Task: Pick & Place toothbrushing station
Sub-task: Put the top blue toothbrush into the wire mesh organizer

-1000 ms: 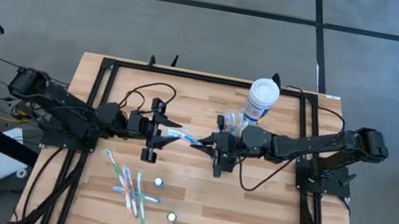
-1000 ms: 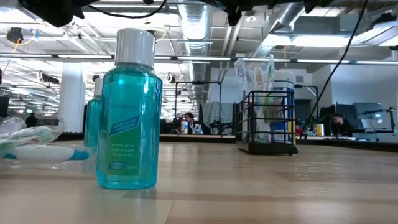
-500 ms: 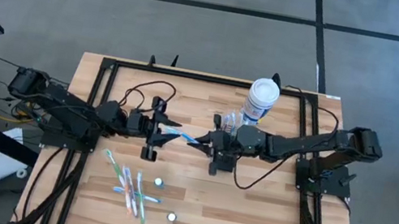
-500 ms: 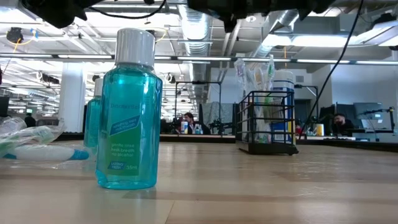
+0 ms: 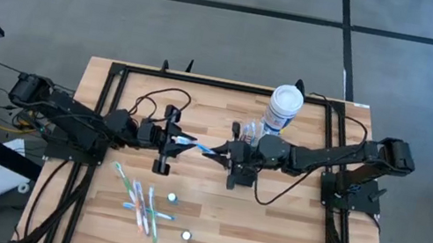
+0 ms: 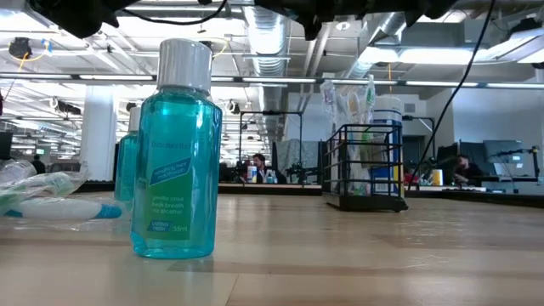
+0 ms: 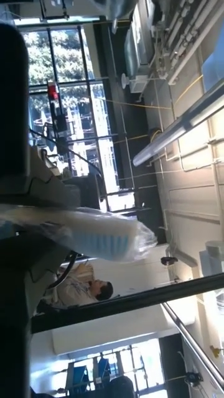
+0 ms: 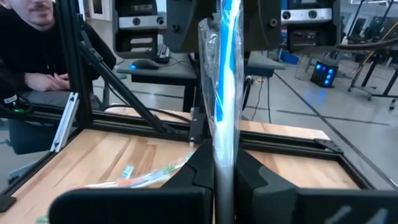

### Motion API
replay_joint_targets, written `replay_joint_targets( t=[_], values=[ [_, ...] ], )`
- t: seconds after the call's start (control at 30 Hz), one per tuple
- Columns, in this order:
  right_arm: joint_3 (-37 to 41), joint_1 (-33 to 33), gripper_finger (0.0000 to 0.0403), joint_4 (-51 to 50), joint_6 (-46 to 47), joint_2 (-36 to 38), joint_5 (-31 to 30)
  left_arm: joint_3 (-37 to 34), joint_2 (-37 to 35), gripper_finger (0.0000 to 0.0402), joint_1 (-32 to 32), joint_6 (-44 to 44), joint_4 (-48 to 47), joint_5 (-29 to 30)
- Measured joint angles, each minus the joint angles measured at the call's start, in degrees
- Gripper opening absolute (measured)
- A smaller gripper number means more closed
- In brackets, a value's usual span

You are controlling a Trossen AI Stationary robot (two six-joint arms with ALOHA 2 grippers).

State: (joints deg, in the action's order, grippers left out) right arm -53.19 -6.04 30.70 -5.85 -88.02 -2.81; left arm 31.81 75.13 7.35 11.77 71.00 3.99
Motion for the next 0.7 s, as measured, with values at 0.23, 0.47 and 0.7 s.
replay_joint_targets(
  t=[0.23,0.47,0.7],
  values=[
    [0.0,0.1,0.0008,1.1,-0.1,0.0,0.5,0.0,0.0,0.0049,0.0,1.8,-0.2,0.0],
    [0.0,0.1,0.0009,0.1,0.3,0.1,0.6,-0.1,0.0,0.0010,0.0,1.9,-0.2,0.0],
    [-0.1,0.1,0.0020,-0.1,0.3,-0.2,0.8,-0.1,0.1,0.0007,0.0,1.9,-0.2,0.5]
  ],
)
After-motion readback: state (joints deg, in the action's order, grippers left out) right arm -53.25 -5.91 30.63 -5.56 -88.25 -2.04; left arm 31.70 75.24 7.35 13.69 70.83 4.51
